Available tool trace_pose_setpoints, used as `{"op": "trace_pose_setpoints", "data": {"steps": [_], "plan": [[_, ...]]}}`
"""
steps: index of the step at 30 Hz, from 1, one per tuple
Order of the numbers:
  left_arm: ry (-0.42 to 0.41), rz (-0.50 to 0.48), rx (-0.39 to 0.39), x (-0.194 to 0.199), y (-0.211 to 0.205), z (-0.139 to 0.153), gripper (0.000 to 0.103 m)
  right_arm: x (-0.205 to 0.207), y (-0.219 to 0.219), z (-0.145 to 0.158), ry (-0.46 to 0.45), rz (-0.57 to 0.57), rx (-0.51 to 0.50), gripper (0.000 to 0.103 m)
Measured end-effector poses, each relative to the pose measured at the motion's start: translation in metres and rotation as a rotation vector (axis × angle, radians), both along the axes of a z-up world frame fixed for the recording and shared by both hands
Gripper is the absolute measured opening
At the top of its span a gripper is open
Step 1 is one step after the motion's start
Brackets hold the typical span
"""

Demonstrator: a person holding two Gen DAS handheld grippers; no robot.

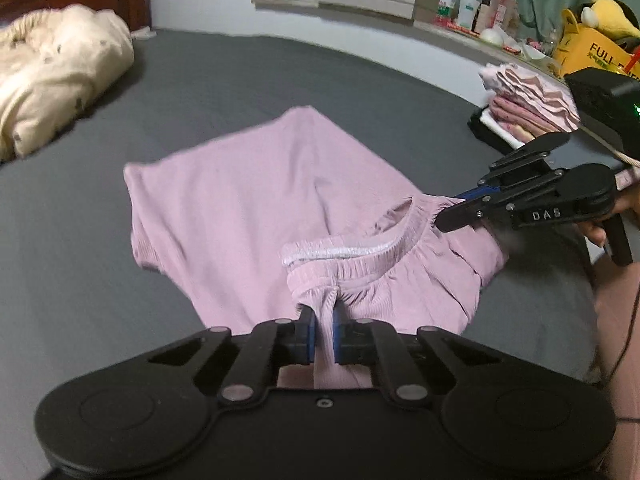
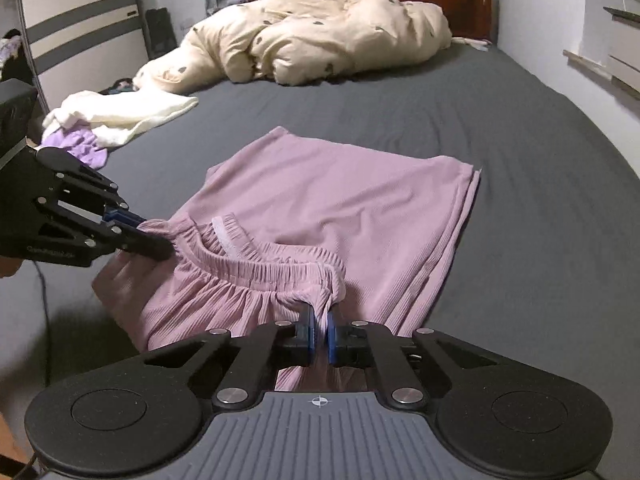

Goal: Fold clothes
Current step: 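Fold the cuffs over toward the waistband with both grippers, then open, then grasp the folded cuff end with both grippers and pull to straighten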

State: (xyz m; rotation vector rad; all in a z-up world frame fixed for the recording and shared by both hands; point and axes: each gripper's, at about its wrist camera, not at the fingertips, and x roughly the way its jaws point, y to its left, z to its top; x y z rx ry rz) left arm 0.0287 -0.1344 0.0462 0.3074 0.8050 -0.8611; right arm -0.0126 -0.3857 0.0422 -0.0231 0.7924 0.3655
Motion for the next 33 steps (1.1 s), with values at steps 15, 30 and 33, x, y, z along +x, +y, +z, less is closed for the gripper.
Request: {"op": "trace_pose_setpoints", "data": {"steps": [15,30,33], "plan": [[-0.083,-0.028,0.024,-0.027,0.036,-0.005,0.067,-0.039,-0.047,0.012,0.030,-0.016,0.106,0.047],[-0.303,-0.201,0.273,-0.080,0.014,-0.029,0.045,-0.079,0.023,-0.017,-0.001,0.121,-0.343,0.028],[-0.298,-0.157,0.266,-0.077,0.015,-0.030,0.034,-0.074,0.020,-0.021,0.021,0.098,-0.324,0.020]]}}
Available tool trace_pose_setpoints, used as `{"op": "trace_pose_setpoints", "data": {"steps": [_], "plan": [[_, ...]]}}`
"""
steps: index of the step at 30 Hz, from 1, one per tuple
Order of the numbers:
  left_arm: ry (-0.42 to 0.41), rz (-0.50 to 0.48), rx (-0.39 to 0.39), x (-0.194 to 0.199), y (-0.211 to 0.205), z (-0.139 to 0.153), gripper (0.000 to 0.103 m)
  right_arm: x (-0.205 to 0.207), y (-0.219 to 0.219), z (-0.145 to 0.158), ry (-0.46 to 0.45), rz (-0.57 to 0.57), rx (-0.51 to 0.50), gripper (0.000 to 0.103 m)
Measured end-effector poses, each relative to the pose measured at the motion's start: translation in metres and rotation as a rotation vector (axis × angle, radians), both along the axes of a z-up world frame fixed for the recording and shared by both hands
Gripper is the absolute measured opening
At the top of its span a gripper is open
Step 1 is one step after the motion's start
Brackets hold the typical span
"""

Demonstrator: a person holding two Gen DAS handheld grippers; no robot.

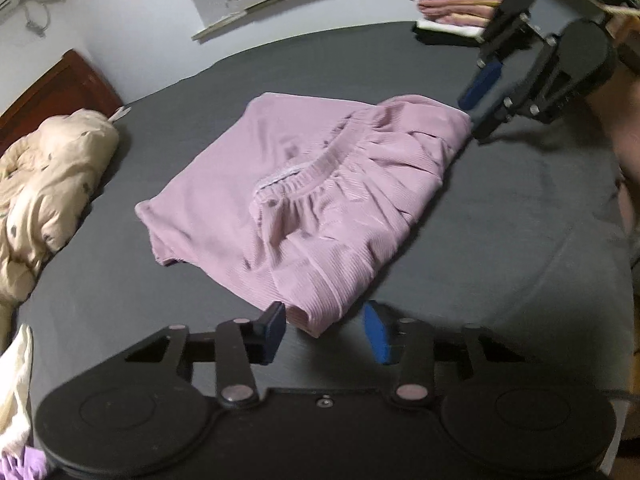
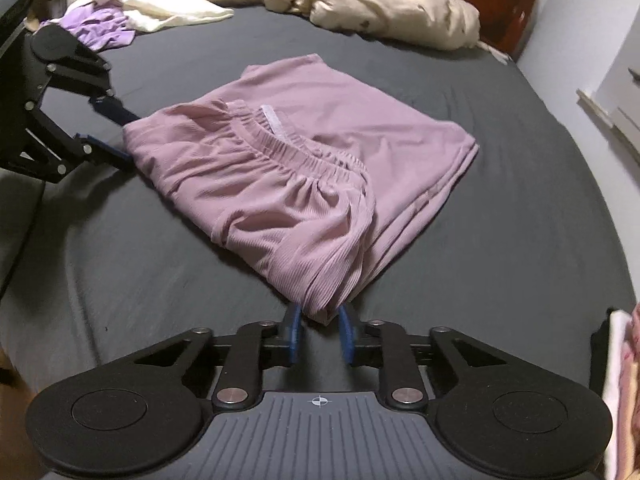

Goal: Fold clothes
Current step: 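Grasp the folded cuff end with both grippers and pull to straighten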

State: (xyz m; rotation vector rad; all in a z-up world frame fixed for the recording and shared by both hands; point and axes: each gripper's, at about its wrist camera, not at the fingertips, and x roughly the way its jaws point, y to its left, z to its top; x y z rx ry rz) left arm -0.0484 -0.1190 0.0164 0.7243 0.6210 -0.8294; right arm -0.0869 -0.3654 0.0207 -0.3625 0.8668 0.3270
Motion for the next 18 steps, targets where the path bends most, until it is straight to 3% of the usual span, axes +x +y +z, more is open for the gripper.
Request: {"op": "trace_pose_setpoints", "data": {"steps": [6,7,12,18], "plan": [[0.026,0.021,-0.014,0.001,0.004,-0.003,0.020,0.011,-0.005,-0.001,0.011,-0.037,0.074,0.019],[0.026,0.021,-0.015,0.001,0.004,-0.003,0.017,0.012,-0.005,-0.002,0.009,-0.040,0.087,0.006],[0.027,0.024,-0.006,0.002,0.000,-0.002,0.006,0.012,-0.009,0.001,-0.012,-0.046,0.099,0.003],[-0.002,-0.036,0.072,0.004,0.005,0.009,0.005,0.007,-0.007,0.017,-0.075,0.080,-0.131,0.003]]}}
